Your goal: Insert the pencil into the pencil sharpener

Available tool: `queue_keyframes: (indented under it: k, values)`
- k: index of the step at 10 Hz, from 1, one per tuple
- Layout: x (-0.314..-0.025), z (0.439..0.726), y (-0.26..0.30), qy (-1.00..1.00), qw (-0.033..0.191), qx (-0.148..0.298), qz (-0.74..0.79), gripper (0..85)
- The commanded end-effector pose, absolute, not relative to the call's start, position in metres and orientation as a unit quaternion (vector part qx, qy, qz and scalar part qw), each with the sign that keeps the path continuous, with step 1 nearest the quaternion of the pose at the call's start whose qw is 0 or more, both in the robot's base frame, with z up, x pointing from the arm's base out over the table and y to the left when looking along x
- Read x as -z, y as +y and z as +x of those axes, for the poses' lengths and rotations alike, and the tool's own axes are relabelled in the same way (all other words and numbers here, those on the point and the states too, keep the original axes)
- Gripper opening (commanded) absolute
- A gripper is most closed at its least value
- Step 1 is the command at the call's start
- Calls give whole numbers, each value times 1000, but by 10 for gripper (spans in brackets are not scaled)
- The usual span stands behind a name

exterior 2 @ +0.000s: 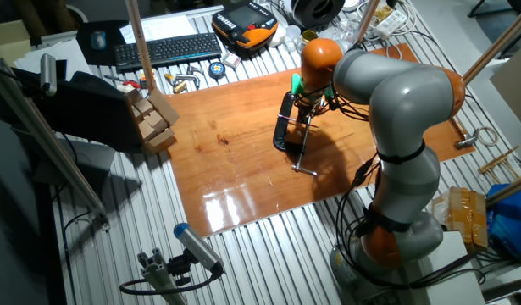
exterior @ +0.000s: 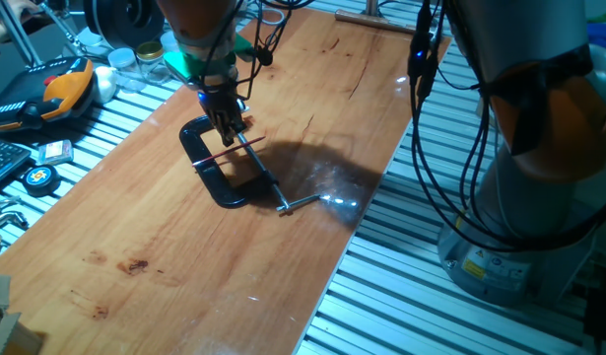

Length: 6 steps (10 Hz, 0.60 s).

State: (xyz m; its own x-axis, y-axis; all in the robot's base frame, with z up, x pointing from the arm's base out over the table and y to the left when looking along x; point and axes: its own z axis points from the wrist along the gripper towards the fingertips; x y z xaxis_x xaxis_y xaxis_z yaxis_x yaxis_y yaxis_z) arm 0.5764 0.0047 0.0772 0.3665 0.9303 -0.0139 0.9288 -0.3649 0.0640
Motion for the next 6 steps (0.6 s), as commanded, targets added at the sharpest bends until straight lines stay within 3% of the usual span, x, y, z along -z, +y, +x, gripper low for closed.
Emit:
queue_keyframes:
  k: [1, 6]
  values:
    - [-76, 577, 2, 564, 30, -14, 825, 0]
    - [-76, 580, 3, 549, 27, 1, 835, 0]
